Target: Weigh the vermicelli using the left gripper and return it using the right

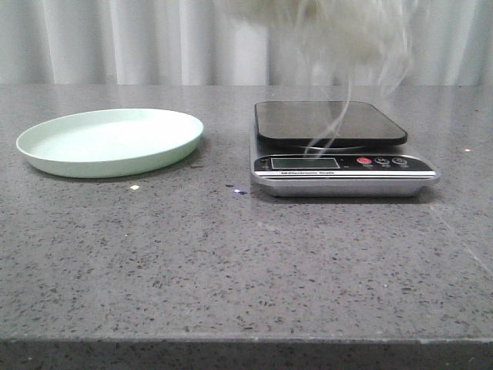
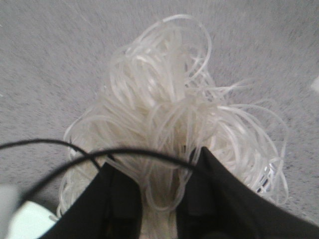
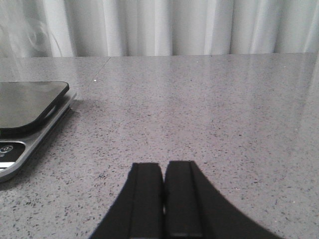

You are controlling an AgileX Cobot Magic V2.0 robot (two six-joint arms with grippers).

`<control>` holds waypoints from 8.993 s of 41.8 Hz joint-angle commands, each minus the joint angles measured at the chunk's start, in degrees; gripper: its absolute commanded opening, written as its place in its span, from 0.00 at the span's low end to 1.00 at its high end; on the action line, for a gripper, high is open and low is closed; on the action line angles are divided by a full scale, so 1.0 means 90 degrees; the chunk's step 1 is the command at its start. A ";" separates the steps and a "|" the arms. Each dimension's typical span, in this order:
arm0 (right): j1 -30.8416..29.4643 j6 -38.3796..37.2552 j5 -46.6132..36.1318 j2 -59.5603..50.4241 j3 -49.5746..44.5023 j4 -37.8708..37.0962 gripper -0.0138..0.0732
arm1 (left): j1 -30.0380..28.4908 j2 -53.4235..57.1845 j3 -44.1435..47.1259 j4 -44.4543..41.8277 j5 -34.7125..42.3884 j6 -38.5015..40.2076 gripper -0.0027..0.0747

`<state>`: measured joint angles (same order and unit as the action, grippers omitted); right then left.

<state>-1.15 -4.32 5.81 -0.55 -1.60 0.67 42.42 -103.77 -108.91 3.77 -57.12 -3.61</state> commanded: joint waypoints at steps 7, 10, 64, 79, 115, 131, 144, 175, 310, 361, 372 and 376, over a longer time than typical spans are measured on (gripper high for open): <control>-0.0041 0.0002 -0.0475 -0.0109 0.0051 -0.0038 0.33 | 0.0046 -0.0397 -0.0215 0.0024 0.0515 0.0043 0.21; -0.0041 0.0002 -0.0475 -0.0109 0.0051 -0.0038 0.33 | 0.0046 -0.0532 -0.0215 0.0024 0.0515 0.0043 0.21; -0.0041 0.0002 -0.0475 -0.0109 0.0051 -0.0038 0.33 | -0.0238 0.0277 -0.0671 -0.0573 -0.0389 0.0331 0.84; -0.0041 0.0002 -0.0475 -0.0109 0.0051 -0.0038 0.33 | -0.1631 0.1865 0.0620 -0.0705 -0.0175 0.0401 0.84; -0.0041 0.0002 -0.0734 -0.0109 0.0057 -0.0038 0.33 | -0.2853 0.8050 0.8157 -0.1027 0.3700 0.0401 0.22; -0.0035 0.0002 -0.0901 0.0245 0.1651 -0.0075 0.33 | -0.2853 0.8419 0.8556 -0.1027 0.4191 0.0401 0.21; 0.0383 0.0002 -0.0415 0.2657 0.4755 -0.0075 0.33 | -0.2853 0.8419 0.8556 -0.1038 0.4246 0.0401 0.21; 0.3929 0.0417 0.2523 0.7827 0.8848 -0.0840 0.82 | -0.2853 0.8419 0.8556 -0.1038 0.4297 0.0401 0.21; 0.5389 0.0604 0.3470 1.2285 1.2498 -0.0498 0.33 | -0.2853 0.8419 0.8556 -0.1038 0.4297 0.0401 0.21; 0.5367 0.0599 0.5021 1.2602 1.3394 -0.0498 0.77 | -0.2853 0.8419 0.8556 -0.1038 0.4297 0.0401 0.21; 0.4983 0.0599 0.5333 1.1945 1.3615 -0.0498 0.62 | -0.2853 0.8419 0.8556 -0.1038 0.4297 0.0401 0.21; 0.4689 0.0599 0.5622 1.1650 1.3615 -0.0498 0.40 | -0.2853 0.8419 0.8556 -0.1038 0.4297 0.0401 0.21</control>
<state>43.54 0.52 56.62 110.19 118.90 -3.05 16.90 -27.80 -30.34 -5.55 -23.02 -0.70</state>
